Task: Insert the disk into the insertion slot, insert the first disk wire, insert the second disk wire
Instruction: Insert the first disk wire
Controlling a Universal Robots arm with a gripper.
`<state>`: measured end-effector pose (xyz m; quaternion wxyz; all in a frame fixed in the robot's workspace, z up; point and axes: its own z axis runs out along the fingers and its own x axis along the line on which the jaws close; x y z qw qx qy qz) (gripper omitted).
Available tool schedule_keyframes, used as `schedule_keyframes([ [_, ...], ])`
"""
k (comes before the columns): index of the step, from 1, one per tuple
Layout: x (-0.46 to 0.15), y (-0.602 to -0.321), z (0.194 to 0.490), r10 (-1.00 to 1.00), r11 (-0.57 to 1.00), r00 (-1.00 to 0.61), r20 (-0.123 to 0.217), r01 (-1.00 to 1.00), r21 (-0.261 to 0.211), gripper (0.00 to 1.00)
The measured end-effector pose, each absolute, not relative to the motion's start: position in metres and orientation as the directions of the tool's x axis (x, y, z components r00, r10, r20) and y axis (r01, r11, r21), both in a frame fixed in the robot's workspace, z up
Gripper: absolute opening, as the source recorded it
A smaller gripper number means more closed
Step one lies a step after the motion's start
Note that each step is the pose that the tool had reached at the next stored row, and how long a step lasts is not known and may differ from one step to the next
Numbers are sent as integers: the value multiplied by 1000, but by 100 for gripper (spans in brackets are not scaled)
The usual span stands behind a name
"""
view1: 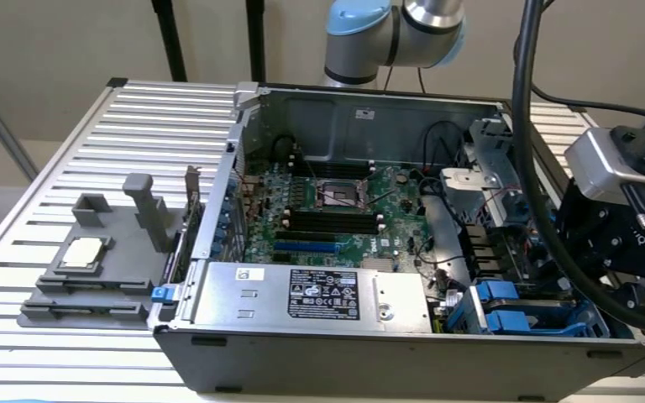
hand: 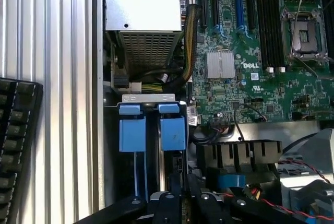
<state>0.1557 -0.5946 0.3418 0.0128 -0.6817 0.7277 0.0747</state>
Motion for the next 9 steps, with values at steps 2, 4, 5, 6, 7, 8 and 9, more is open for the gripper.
schedule_keyframes([
  [2,156,-595,342,-990,60,-70,-119,-994,88,16],
  [4,156,-594,341,-991,61,-70,-115,-995,85,16],
  [5,156,-594,341,-991,61,-70,-114,-995,84,16],
  [6,156,-594,341,-991,61,-70,-112,-995,83,16],
  [7,156,-594,341,-991,61,-70,-111,-995,82,16],
  [8,156,-593,341,-991,61,-70,-110,-995,81,16],
  [9,156,-593,341,-992,61,-70,-109,-995,80,16],
])
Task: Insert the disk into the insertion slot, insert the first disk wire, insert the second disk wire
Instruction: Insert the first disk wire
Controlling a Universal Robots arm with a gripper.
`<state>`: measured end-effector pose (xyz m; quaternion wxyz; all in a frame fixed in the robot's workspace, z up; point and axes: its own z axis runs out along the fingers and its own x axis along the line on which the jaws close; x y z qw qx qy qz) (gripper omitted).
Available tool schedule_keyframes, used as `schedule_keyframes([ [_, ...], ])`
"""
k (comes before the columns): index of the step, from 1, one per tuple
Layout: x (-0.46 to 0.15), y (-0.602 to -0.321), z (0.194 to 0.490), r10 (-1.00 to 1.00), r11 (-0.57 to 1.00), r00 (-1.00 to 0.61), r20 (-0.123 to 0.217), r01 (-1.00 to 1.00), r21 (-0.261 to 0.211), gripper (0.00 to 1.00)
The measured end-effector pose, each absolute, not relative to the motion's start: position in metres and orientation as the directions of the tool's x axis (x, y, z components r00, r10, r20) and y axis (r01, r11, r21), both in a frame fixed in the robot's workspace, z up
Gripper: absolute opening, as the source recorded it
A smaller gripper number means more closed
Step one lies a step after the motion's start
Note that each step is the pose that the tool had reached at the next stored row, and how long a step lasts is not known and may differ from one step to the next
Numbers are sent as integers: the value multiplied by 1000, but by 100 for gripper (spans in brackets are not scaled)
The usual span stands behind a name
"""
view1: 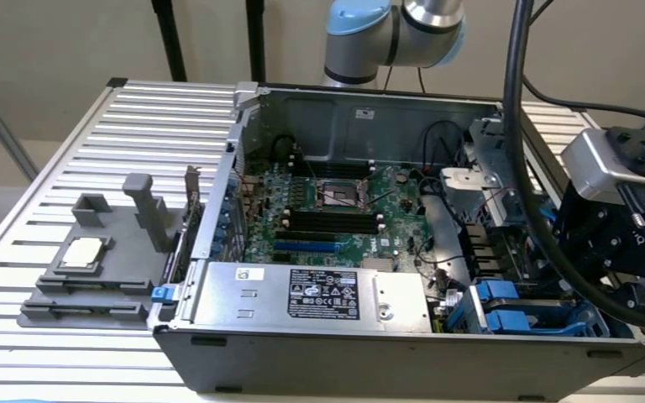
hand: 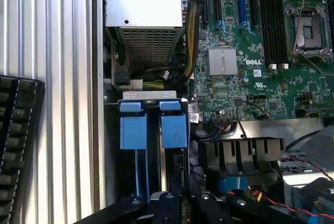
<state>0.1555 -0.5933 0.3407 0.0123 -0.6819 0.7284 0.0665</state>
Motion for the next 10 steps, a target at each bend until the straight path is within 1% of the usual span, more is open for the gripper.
schedule_keyframes([
  [10,154,-591,340,-993,62,-69,-99,-996,70,16],
])
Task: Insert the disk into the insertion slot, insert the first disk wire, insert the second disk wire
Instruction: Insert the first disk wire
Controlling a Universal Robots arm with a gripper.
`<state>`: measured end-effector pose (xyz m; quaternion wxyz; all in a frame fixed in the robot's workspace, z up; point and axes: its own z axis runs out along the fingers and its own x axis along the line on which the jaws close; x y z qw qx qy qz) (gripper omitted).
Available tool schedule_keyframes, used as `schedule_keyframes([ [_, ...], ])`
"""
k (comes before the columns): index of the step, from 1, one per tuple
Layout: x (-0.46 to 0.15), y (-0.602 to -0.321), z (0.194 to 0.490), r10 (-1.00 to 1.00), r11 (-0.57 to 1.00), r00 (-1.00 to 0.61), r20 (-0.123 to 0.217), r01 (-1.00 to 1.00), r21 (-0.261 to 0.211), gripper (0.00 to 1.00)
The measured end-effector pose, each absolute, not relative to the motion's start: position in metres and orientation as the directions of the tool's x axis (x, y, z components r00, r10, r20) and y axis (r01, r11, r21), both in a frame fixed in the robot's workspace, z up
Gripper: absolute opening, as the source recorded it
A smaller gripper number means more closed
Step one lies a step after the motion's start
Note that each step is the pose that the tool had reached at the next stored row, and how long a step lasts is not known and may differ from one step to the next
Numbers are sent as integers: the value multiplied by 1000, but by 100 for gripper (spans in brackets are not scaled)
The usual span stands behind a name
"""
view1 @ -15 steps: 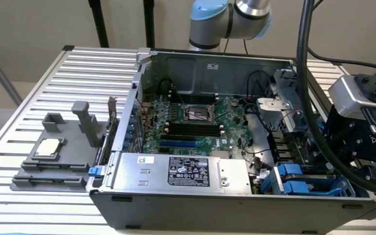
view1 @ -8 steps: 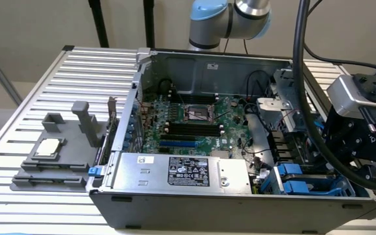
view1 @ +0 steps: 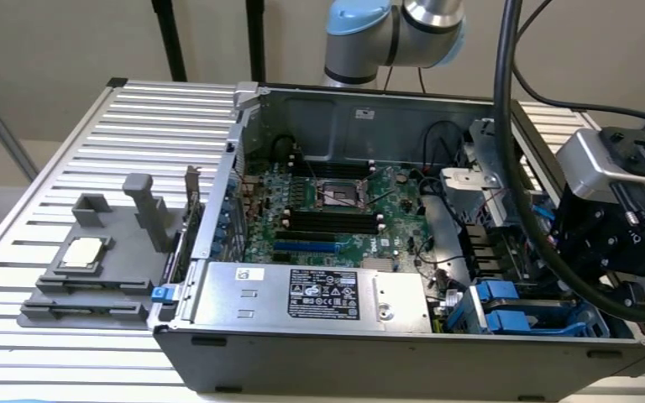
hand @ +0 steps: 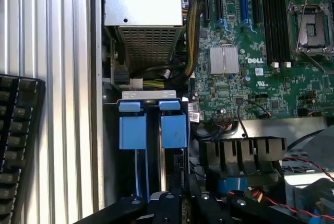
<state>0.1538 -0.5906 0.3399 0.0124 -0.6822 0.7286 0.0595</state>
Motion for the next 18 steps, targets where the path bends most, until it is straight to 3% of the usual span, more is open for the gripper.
schedule_keyframes([
  [18,151,-589,337,-993,63,-69,-93,-996,59,16],
])
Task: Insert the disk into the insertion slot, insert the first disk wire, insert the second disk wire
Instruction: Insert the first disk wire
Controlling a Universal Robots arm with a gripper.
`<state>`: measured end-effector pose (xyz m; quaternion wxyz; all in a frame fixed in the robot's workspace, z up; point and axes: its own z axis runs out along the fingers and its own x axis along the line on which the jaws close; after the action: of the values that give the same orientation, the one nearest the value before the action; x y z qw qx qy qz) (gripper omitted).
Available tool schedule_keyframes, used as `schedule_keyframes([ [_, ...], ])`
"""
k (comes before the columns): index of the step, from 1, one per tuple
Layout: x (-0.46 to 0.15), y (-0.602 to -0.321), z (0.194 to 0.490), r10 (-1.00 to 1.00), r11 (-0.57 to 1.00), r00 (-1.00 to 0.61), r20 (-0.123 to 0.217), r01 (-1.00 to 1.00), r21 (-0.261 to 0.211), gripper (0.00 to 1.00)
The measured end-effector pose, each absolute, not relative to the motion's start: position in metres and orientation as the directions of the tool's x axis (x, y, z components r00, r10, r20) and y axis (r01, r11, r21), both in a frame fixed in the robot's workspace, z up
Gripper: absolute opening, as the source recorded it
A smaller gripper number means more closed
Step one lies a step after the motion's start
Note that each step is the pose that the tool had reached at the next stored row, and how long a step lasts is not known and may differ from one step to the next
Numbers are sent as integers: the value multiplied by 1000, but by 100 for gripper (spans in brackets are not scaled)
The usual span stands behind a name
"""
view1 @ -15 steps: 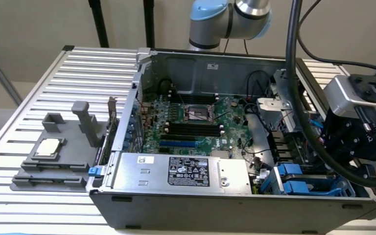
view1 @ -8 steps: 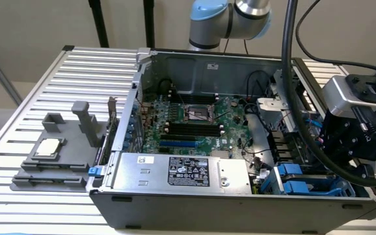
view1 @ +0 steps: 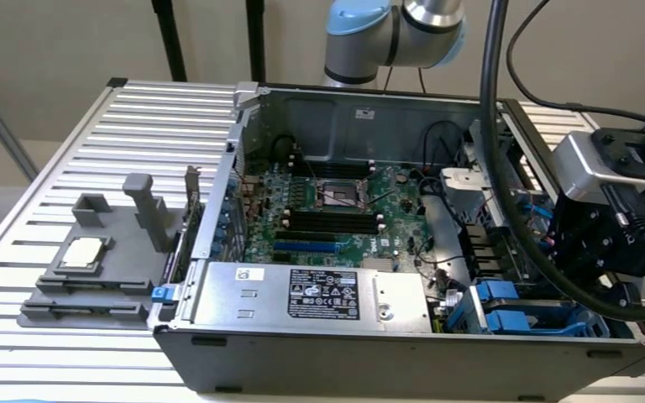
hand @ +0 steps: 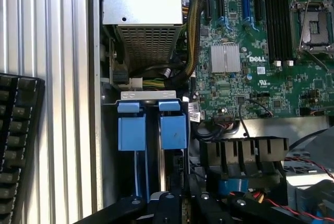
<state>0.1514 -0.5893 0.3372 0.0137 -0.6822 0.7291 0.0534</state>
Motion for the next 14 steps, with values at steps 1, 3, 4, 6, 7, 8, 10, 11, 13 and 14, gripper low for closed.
schedule_keyframes([
  [1,151,-589,337,-993,63,-69,-92,-996,59,16],
  [3,151,-589,336,-993,64,-69,-91,-996,59,16],
  [4,151,-589,336,-993,64,-69,-91,-996,58,16],
  [6,151,-589,335,-994,64,-69,-90,-996,58,16],
  [7,151,-589,335,-994,64,-69,-90,-996,58,16],
  [8,151,-589,335,-994,64,-69,-90,-996,58,16],
  [10,151,-588,335,-994,64,-69,-89,-996,58,16],
  [11,151,-588,335,-994,64,-69,-89,-996,58,16],
  [13,152,-587,335,-994,64,-69,-88,-996,58,16],
  [14,152,-587,335,-994,64,-69,-88,-996,58,16],
])
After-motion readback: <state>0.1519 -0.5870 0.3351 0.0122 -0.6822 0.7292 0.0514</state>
